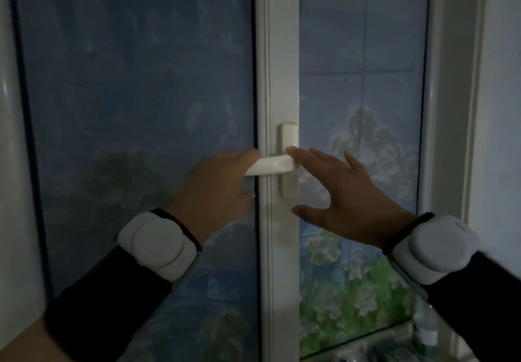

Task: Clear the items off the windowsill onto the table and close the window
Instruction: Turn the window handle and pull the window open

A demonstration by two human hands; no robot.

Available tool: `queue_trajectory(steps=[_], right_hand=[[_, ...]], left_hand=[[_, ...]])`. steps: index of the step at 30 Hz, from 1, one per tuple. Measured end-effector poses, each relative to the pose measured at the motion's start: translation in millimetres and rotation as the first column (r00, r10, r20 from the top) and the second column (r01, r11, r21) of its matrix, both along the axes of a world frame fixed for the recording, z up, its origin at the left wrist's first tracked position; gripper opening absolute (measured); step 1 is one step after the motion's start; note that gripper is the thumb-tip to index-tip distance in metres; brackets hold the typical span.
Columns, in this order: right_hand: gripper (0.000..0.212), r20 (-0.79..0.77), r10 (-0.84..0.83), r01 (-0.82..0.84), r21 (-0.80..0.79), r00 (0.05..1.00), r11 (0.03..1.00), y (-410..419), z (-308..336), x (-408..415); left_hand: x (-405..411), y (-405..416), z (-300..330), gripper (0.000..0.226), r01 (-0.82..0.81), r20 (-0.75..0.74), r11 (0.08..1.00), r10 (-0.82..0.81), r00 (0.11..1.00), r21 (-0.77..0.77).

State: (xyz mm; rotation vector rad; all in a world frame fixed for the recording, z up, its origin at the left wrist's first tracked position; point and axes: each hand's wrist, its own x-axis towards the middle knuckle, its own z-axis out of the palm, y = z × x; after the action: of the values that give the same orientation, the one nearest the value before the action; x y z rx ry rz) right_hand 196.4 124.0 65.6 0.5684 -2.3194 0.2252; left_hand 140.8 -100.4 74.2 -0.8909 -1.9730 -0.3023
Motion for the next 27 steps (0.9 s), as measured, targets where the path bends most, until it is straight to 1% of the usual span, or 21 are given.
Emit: queue_trajectory(steps=[2, 3, 6, 10, 14, 19, 24, 27], right_hand=[[0.086, -0.014, -0.007, 0.006, -0.016, 1.0, 1.0, -3, 1, 12], [0.086, -0.016, -0.021, 0.021, -0.019, 1.0, 1.0, -2, 1, 43], [0.086, -0.039, -0.036, 0.035, -0.039, 0.999, 0.999, -3, -2, 66], [0.087, -0.067, -0.058, 0.056, -0.034, 0.996, 0.998, -24, -6, 67], [0.085, -0.094, -0.043, 0.041, -0.027, 0.995, 0.999, -31, -7, 82], [0.085, -0.095, 0.002, -0.002, -0.002, 0.995, 1.0, -39, -5, 111], [0.086, -0.075, 0.012, -0.009, 0.038, 0.997, 0.999, -42, -4, 131], [0.087, -0.063, 0.035, -0.032, 0.045, 0.997, 0.998, -45, -4, 142]], left_hand=[[9, 0, 1, 0.042, 0.005, -0.016, 1.0, -0.005, 1.0, 0.008], [37, 3, 2, 0.04, 0.011, -0.003, 1.0, -0.011, 1.0, 0.006], [57, 4, 3, 0.036, -0.007, -0.013, 1.0, 0.008, 1.0, 0.025], [61, -7, 6, 0.03, -0.068, -0.03, 0.997, 0.069, 0.997, 0.044], [79, -11, 7, 0.023, -0.106, -0.003, 0.991, 0.106, 0.994, 0.086], [108, -18, 5, 0.032, -0.194, 0.027, 0.974, 0.192, 0.981, 0.115], [129, -25, 5, 0.03, -0.212, 0.026, 0.972, 0.21, 0.977, 0.103], [140, -30, 4, 0.039, -0.235, 0.055, 0.966, 0.23, 0.972, 0.11]])
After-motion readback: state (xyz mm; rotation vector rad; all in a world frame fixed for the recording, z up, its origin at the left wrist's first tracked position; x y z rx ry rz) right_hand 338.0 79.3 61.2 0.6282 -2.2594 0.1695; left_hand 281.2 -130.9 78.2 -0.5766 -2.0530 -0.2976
